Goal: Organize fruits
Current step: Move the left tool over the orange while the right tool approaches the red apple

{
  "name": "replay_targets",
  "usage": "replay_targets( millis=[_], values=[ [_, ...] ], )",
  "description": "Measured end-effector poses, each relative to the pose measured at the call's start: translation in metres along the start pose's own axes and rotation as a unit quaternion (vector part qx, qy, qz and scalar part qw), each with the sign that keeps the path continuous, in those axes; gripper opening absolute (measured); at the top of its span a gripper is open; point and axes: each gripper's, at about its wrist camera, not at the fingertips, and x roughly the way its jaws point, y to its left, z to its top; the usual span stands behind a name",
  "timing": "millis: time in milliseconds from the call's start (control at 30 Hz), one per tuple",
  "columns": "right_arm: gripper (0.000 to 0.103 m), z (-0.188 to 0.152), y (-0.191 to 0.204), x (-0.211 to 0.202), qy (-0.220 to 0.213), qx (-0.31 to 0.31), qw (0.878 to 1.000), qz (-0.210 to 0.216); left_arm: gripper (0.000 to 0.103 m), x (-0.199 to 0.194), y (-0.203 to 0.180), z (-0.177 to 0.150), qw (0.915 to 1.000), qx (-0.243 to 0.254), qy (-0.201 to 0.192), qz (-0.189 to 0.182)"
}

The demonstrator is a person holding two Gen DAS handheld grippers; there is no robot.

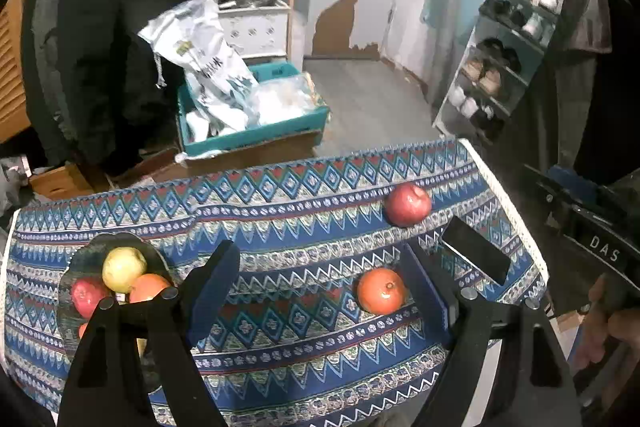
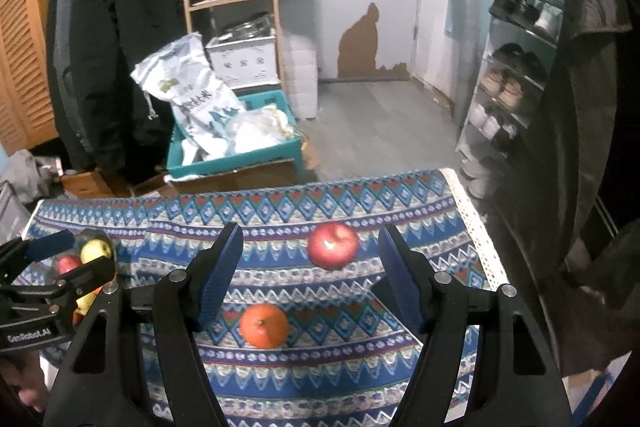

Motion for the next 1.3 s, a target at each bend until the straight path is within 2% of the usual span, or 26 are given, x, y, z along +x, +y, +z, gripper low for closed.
replay_targets(
  millis=[533, 900, 1300],
  values=[
    [0.071, -0.033, -0.050, 0.040, 0.055, 0.030, 0.998, -0.030, 0.084, 0.065, -0.045, -0.018, 0.9976, 0.026, 0.061, -0.019],
    [0.071, -0.066, -0.071, 0.083, 0.127, 0.043, 0.990, -0.039, 0.084, 0.122, -0.050, -0.042, 0.9917, -0.005, 0.123, -0.036],
    [0.071, -0.100, -0.080, 0.124, 0.200, 0.053, 0.978, -0.036, 0.084, 0.163, -0.058, -0.059, 0.9856, 0.003, 0.167, -0.027]
  ],
)
